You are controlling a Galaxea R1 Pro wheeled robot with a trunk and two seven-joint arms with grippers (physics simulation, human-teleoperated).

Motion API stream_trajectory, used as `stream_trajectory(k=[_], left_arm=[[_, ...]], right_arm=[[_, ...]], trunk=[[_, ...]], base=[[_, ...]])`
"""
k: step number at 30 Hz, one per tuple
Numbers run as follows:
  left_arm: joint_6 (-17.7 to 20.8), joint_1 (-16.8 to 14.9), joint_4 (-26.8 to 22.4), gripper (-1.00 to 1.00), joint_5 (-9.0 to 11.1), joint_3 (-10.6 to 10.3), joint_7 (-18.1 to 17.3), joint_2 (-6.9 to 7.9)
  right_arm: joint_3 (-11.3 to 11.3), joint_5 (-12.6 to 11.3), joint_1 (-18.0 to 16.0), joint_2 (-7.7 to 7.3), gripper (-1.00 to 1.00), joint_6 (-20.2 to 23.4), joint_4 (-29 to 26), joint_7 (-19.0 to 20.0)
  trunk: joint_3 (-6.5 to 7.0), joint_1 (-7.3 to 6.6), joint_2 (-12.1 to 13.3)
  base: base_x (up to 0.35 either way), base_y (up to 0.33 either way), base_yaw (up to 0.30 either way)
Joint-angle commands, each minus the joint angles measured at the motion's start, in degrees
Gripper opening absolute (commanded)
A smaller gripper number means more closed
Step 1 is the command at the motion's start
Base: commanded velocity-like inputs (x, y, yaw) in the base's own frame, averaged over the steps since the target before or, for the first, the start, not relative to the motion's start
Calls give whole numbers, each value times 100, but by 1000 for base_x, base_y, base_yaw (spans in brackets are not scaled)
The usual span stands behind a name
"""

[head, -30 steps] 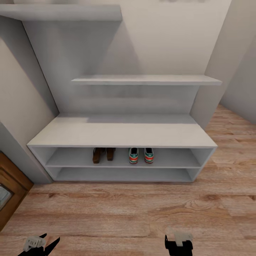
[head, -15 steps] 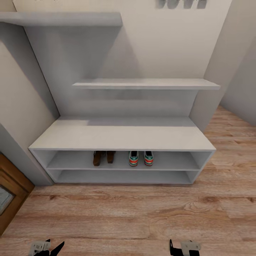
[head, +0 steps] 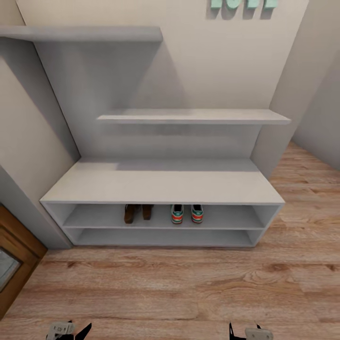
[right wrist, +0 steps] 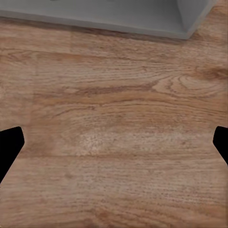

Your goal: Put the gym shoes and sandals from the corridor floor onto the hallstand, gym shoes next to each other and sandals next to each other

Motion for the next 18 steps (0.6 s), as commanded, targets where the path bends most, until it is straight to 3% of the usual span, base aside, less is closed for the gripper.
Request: stream_trajectory(k=[1, 5, 8, 18], left_arm=[[-1, -4, 18, 100, -19, 45, -1, -33], [-3, -4, 40, 100, -49, 42, 93, -98], [0, -4, 54, 100, -223, 40, 173, -185], [4, -4, 58, 100, -313, 40, 455, -217]], right_arm=[[26, 54, 0, -1, 100, 0, 4, -58], [33, 57, 4, 4, 100, 0, 1, -56], [43, 72, 5, 48, 100, 5, -2, -55], [34, 56, 8, 136, 100, 13, 36, -76]], trunk=[[14, -23, 40], [86, -111, 200], [140, -177, 320], [319, -397, 722]], base=[[0, 0, 0], [0, 0, 0], [0, 0, 0], [0, 0, 0]])
